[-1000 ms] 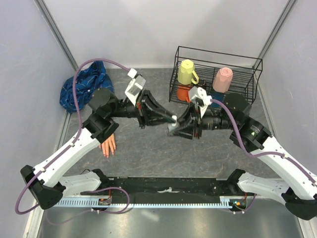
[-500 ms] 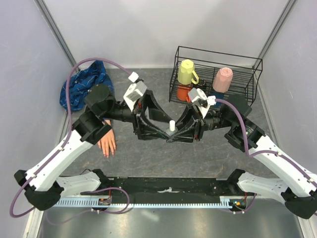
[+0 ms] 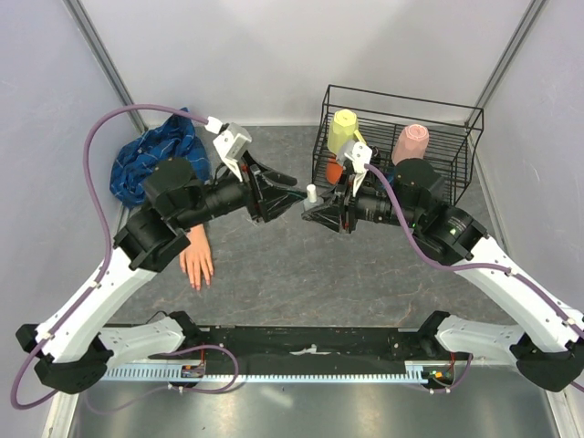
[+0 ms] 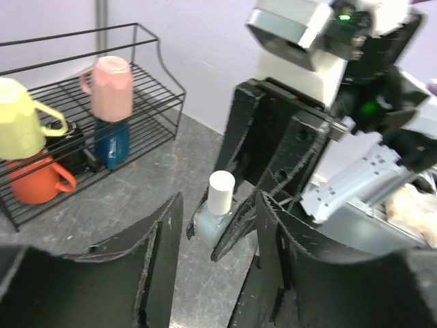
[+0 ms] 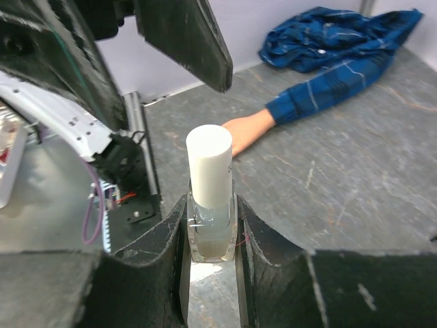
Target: Paint the nails
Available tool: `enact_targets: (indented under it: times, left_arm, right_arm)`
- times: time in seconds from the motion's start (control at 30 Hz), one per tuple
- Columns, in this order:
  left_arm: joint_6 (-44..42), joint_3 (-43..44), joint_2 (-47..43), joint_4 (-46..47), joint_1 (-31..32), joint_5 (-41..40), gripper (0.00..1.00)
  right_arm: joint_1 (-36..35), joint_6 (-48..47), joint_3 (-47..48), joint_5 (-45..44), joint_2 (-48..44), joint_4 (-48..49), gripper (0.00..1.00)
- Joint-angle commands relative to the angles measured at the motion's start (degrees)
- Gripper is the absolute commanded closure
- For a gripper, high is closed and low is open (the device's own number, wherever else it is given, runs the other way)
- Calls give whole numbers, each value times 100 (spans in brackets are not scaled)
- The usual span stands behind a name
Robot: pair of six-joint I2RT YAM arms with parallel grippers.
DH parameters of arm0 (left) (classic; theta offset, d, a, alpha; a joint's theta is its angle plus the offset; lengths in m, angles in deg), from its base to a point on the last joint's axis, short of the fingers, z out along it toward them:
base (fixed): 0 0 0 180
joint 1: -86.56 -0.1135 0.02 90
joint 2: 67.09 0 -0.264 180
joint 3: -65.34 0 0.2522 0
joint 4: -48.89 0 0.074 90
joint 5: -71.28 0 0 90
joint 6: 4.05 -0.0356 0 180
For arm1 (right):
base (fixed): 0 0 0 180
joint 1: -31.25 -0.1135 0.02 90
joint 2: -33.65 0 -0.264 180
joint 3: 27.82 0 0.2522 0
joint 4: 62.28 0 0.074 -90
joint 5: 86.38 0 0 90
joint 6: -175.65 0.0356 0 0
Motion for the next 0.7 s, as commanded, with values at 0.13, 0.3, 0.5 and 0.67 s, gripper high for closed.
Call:
enact_targets:
  times: [0.13, 0.3, 0.5, 0.67]
  left_arm:
    - [169, 99, 427, 543, 80, -267, 49]
    - [309, -6, 524, 763, 89, -276, 55]
    - [459, 3, 673, 957, 89, 268, 70]
    - [459, -15, 726, 1009, 89, 1268, 94]
  right_arm:
    - [12, -139, 444, -612, 88, 24, 100]
    - [4, -112, 453, -612, 106, 24, 100]
    - [-5, -68, 453, -577, 71, 24, 100]
    - [-5, -59, 444, -464, -34, 42, 100]
